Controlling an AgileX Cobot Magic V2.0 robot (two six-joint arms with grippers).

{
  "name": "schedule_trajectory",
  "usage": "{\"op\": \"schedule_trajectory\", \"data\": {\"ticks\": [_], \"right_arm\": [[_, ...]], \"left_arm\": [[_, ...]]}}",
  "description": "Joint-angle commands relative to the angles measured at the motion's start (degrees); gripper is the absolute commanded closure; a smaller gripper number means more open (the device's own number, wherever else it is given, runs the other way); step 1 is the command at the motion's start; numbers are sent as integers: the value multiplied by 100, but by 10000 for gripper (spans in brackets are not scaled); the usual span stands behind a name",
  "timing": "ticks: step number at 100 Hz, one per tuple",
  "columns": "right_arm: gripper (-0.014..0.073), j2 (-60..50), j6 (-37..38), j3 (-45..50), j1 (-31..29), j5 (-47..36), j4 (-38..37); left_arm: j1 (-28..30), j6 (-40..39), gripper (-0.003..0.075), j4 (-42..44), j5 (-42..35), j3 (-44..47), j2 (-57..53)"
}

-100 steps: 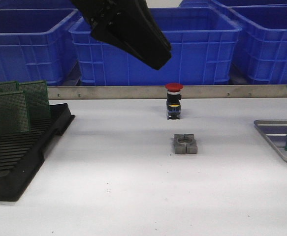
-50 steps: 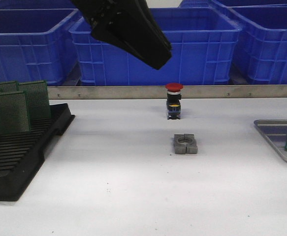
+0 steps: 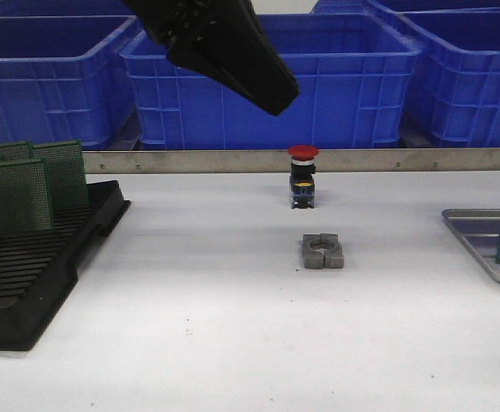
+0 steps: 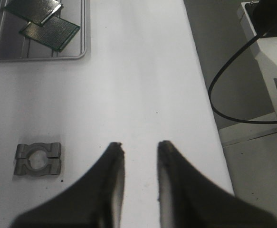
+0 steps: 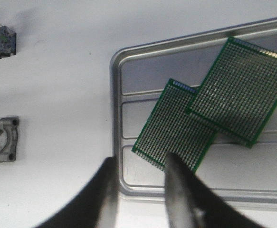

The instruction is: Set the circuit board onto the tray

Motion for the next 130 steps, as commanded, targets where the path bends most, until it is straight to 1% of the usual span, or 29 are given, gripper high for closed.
{"op": "schedule_trajectory", "data": {"ticks": [1, 2, 3, 7, 22, 41, 51, 63, 75, 88, 110, 130], "right_arm": [[623, -204, -169, -127, -42, 222, 151], [662, -204, -203, -127, -42, 235, 151], [671, -204, -219, -127, -42, 257, 151], [651, -204, -311, -127, -36, 297, 151], [653, -385, -407, -119, 79, 209, 151], [653, -961, -598, -3, 601, -234, 151], [653, -1338, -603, 207, 871, -568, 151], [653, -1873, -603, 570, 1135, -969, 151], [653, -2480, -603, 952, 1377, -1387, 151], [653, -3214, -603, 1346, 1569, -1629, 151], [653, -4546, -605, 1975, 1569, -1960, 151], [653, -5893, -631, 2464, 1569, -1953, 146]], "left_arm": [[111, -166, 739, -377, 131, -174, -320], [122, -180, 741, -377, 152, -174, -320], [139, -180, 741, -377, 177, -174, -320], [194, -262, 741, -377, 204, -174, -323], [437, -796, 741, -377, 204, -174, -359], [717, -1457, 741, -90, -10, -138, -599], [763, -1654, 741, 71, -295, 27, -873], [763, -1941, 741, 446, -945, 443, -1352], [763, -2276, 741, 569, -1973, 1081, -1955], [763, -2506, 741, 569, -2989, 1867, -2707], [763, -2565, 741, 433, -4516, 3263, -3948], [763, -2565, 741, 82, -5494, 4419, -5181]]}}
